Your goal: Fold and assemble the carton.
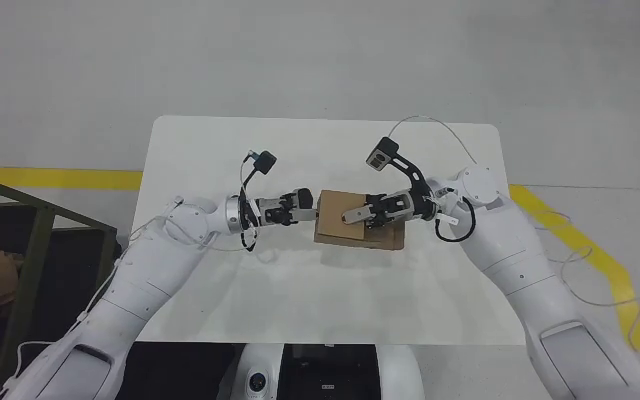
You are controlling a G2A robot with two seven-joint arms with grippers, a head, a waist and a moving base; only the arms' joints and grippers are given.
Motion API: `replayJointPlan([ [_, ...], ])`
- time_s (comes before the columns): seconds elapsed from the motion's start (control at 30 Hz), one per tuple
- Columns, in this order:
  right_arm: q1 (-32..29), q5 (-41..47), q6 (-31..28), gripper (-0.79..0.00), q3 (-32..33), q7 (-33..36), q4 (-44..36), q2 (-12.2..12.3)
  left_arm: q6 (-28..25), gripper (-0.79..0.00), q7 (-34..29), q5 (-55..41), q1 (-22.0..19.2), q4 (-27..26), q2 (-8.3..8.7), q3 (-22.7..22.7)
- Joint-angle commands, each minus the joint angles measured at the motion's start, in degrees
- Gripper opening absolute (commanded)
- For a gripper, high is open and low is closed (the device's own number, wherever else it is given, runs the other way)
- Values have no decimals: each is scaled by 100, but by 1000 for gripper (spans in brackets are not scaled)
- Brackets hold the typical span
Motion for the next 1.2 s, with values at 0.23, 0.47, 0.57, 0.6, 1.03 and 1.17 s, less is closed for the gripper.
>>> replayJointPlan([
  [0.23, 25, 9, 0, -785, -54, 0, 131, 25, -706, 0, 748, 797, 312, -181, 86, -519],
  [0.47, 83, -249, -33, -785, -139, -34, 537, 65, -1780, 0, 1844, 2266, 375, -92, 67, -906],
  [0.57, 44, -415, -171, -785, -246, -172, 741, 38, -1780, 0, 2399, 3138, 477, -385, 77, -1081],
  [0.6, 57, -512, -211, -785, -304, -211, 837, 23, -1780, 0, 2643, 3445, 522, -492, 83, -1124],
  [1.03, 524, -1014, -676, -785, -1313, -677, 1930, -459, -1780, 0, 5222, 5993, 667, -404, 425, -425],
  [1.17, 656, -937, -729, -785, -1575, -730, 2302, -659, -1780, 0, 5549, 6275, 624, -313, 521, -301],
])
